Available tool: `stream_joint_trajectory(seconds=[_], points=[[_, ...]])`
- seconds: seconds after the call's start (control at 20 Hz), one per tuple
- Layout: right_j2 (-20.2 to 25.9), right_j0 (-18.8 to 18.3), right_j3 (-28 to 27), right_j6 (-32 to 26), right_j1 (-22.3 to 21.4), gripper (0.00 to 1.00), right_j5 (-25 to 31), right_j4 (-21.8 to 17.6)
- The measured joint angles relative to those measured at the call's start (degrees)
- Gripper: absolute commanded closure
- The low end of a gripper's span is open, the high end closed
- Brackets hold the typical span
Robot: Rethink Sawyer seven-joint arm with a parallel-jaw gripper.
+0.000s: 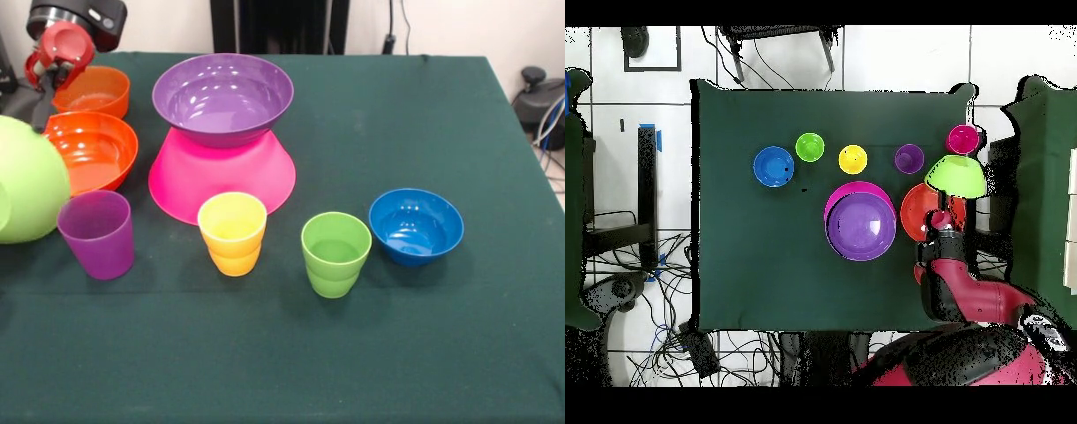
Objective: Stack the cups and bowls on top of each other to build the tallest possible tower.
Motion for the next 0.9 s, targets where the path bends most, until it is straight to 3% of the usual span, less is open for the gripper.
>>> stream_joint_trajectory(seconds=[0.9], points=[[-3.6,3.5,1.0,0.0,-1.7,1.0,0.0,4.8]])
